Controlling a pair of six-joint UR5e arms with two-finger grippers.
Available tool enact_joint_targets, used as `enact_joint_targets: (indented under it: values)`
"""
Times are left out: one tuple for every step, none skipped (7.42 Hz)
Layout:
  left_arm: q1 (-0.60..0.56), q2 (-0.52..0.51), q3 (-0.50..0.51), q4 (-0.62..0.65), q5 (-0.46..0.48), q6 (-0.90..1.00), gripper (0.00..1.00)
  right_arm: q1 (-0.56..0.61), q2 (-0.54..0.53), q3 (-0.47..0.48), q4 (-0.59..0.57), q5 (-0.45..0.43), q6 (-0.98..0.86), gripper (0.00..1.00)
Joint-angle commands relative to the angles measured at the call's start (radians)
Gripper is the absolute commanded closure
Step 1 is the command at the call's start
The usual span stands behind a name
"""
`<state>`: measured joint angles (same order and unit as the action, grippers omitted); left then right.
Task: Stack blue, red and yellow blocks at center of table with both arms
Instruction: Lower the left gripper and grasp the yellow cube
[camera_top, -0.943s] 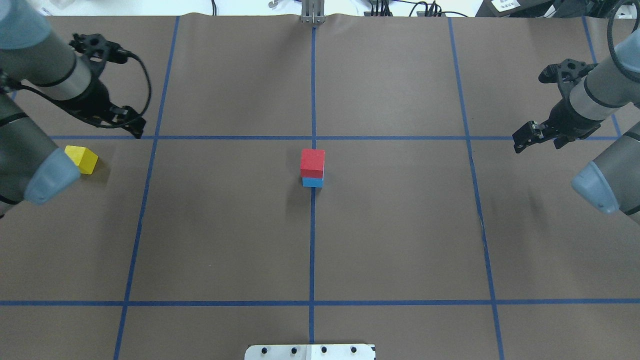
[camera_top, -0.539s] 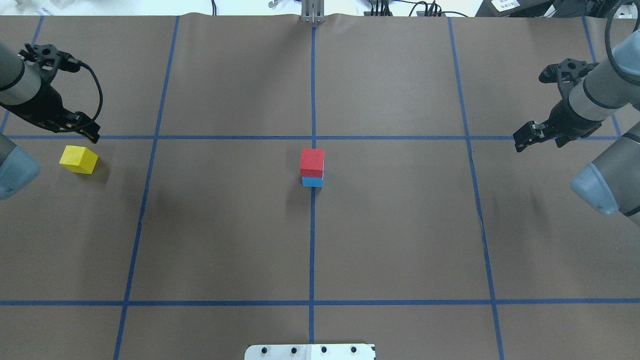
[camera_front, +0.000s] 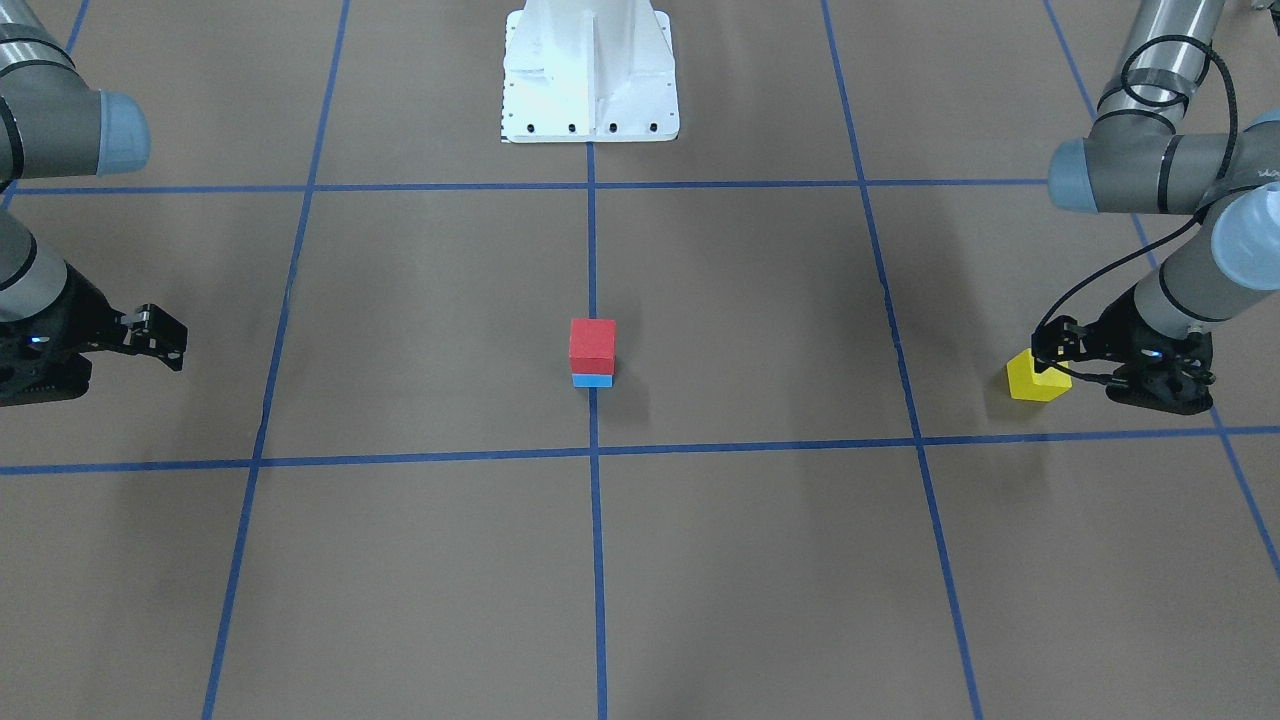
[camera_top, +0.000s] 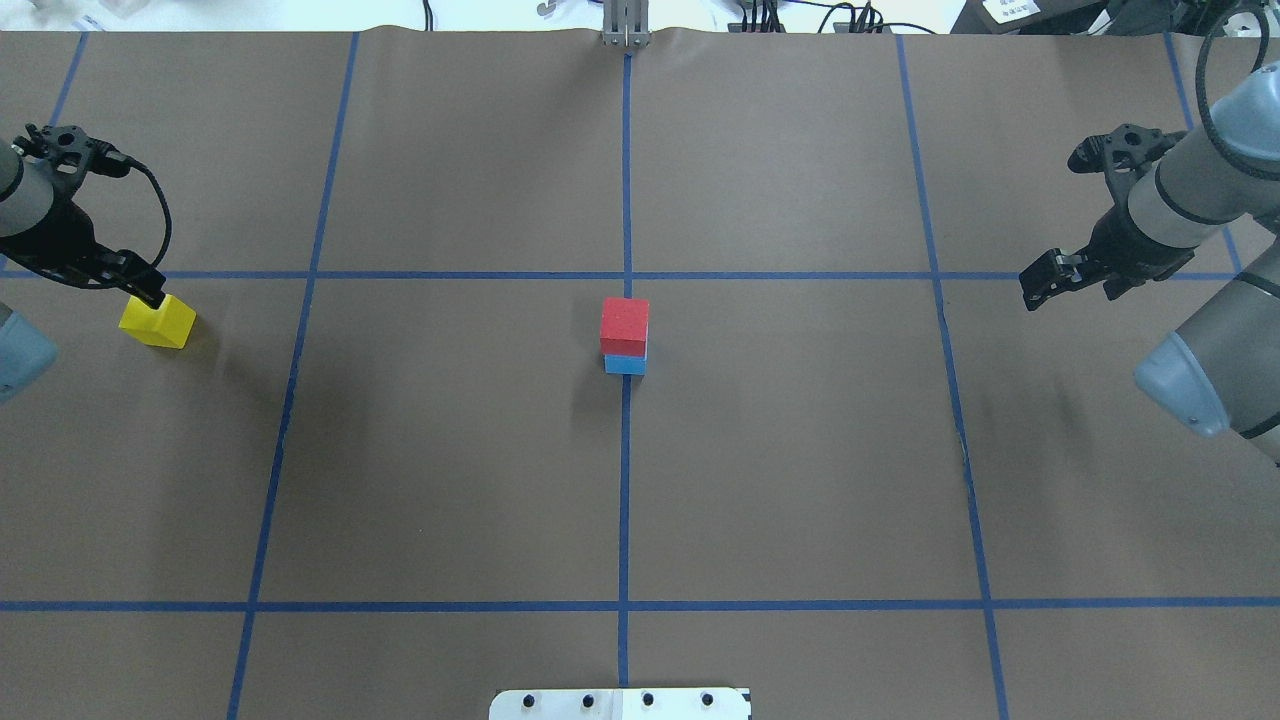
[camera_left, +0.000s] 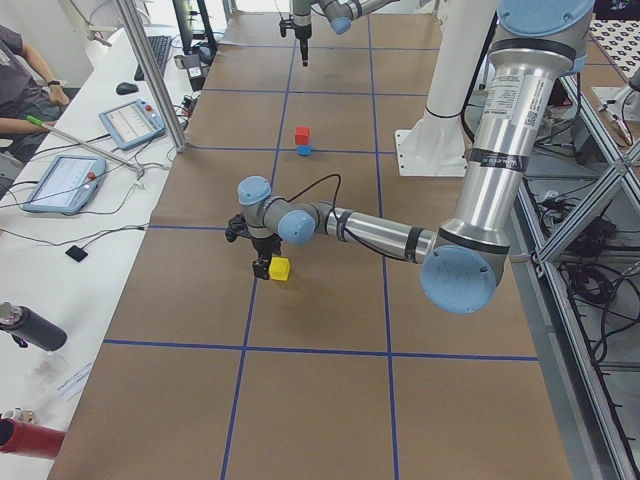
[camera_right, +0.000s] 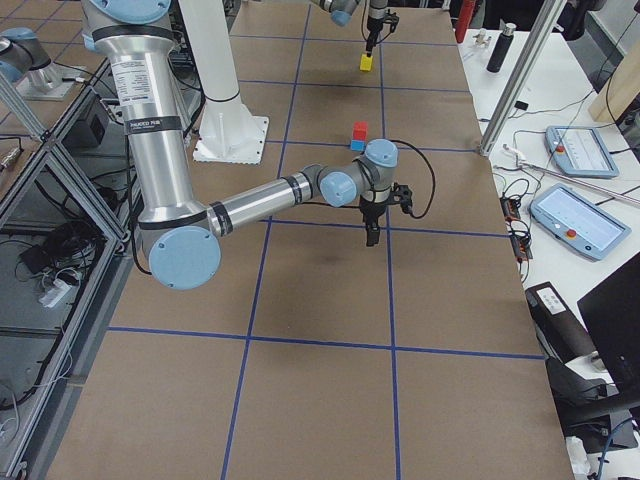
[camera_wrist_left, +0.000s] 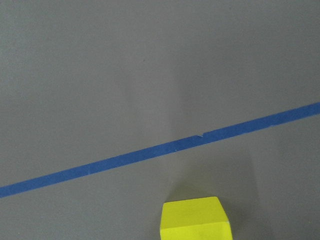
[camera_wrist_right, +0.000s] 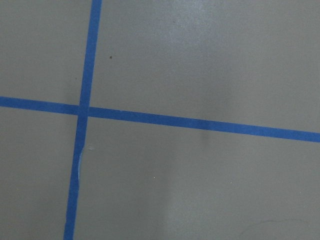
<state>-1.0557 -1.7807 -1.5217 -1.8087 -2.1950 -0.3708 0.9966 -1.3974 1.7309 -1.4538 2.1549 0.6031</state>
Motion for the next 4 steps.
enact_joint_targets:
  values:
    - [0.003, 0.000, 0.003, -0.003, -0.014, -0.005, 0.00, -0.003, -0.003, -0.001, 0.009, -0.001, 0.000, 0.00]
    - [0.005, -0.003, 0.002, -0.003, -0.014, -0.029, 0.00, -0.003, -0.005, -0.001, 0.013, -0.001, 0.000, 0.00]
    - [0.005, -0.003, 0.002, -0.003, -0.015, -0.039, 0.00, -0.003, -0.006, -0.001, 0.013, -0.001, 0.000, 0.00]
    - [0.006, -0.009, 0.003, -0.003, -0.031, -0.096, 0.00, -0.003, -0.006, -0.001, 0.013, -0.001, 0.000, 0.00]
